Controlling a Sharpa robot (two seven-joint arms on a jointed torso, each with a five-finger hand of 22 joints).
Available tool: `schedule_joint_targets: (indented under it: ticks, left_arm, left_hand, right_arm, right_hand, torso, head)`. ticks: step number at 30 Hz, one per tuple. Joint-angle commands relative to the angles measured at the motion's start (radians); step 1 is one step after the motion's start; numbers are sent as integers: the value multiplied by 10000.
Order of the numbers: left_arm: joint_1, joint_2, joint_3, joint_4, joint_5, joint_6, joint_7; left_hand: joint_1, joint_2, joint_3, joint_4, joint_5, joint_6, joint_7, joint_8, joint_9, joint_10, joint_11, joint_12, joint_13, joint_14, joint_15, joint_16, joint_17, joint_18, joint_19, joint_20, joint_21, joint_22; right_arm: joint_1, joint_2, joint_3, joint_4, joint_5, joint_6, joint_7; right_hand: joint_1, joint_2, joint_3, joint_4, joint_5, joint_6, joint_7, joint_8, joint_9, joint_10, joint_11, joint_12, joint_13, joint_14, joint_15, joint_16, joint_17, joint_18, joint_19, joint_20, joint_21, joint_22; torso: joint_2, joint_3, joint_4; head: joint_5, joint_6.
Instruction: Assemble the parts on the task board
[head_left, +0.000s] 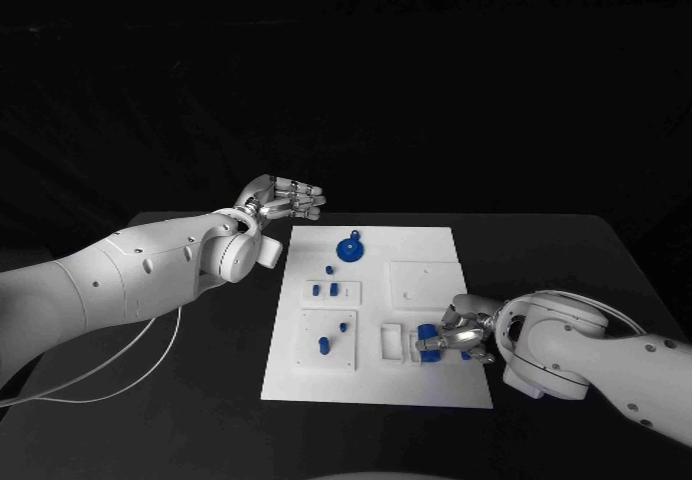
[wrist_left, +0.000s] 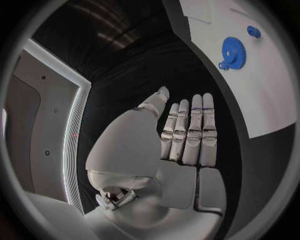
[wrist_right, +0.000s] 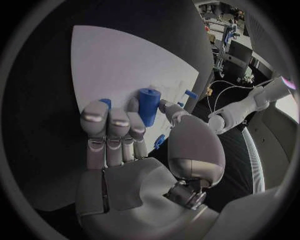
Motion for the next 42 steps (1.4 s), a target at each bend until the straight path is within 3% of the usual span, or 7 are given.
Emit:
schedule_joint_targets:
  ticks: [1,3,7,14,26,36,42]
  left_arm:
    - [-8,26,6,16,54,153,66]
    - [-8,26,6,19,54,160,62]
    - [-8,25,5,20,54,166,55]
    - [-8,15,5,22,54,176,38]
    - [-8,24,3,7,54,190,30]
    - [-7,34,2,10,54,191,23]
    - [-7,39,2,10,54,207,19]
  left_hand:
    - [-111,24,-17,51,11,-58,-9,-25,-4,18,28,-10,-2,-52,23,-32,12,-60,69,9,-39,-9]
    - [-111,24,-17,51,11,-58,-9,-25,-4,18,28,-10,-2,-52,23,-32,12,-60,69,9,-39,-9]
    - [-111,24,-17,51,11,-58,-9,-25,-4,18,28,-10,-2,-52,23,-32,12,-60,69,9,-39,-9]
    - [-67,27,-45,88,13,-89,0,-30,-6,3,31,-9,-2,-64,26,-32,16,-60,98,11,-31,-167]
    - [-67,27,-45,88,13,-89,0,-30,-6,3,31,-9,-2,-64,26,-32,16,-60,98,11,-31,-167]
    - [-67,27,-45,88,13,-89,0,-30,-6,3,31,-9,-2,-64,26,-32,16,-60,98,11,-31,-167]
    - [-67,27,-45,88,13,-89,0,-30,-6,3,31,-9,-2,-64,26,-32,16,-60,98,11,-31,-167]
  right_arm:
    - [-111,-5,-97,-95,11,-169,-185]
    - [-107,-42,-98,-81,160,-280,-190]
    - [-77,-128,-99,-36,592,-476,-191]
    - [46,-231,-98,65,1395,-729,-184]
    - [670,-356,-59,325,2079,-856,-192]
    - [795,-102,-65,384,2377,-471,-218]
    - [808,176,-167,331,2483,-268,-230]
  right_hand:
    - [224,478,930,-1158,574,-49,-110,-68,-667,-10,-59,-7,78,8,-44,-22,-2,106,575,-22,-51,14]
    - [69,652,988,-1541,742,-54,-133,-78,-563,9,-68,-35,59,8,-50,-31,-10,88,575,-40,-54,15]
    - [33,798,981,-1830,991,-14,-135,-75,-498,24,-90,-46,50,1,-60,-41,-17,71,576,-47,-66,12]
    - [-32,758,527,-1761,948,127,-140,-77,-1202,45,-80,-30,56,5,-56,-43,-24,70,576,-45,-59,24]
    - [-4,758,472,-1795,1065,173,-149,-77,-1304,53,-91,-103,-1,4,-63,-52,-29,65,574,-51,-77,21]
    - [37,886,55,-1836,1105,188,-138,-76,-1569,17,-75,-145,-33,0,-51,-71,-14,44,567,-42,-135,36]
    - [48,935,-107,-1842,1087,183,-134,-79,-1641,3,-69,-161,-45,-4,-48,-90,-3,46,564,-37,-185,34]
  torso:
    - [-3,0,-4]
    - [-3,0,-3]
    - [-5,-1,-8]
    - [0,6,-7]
    - [3,-6,-1]
    - [1,-14,-6]
    - [0,-11,-2]
  head:
    - [-5,23]
    - [-8,37]
    - [0,38]
    - [20,34]
    - [64,16]
    - [91,-2]
    - [114,-35]
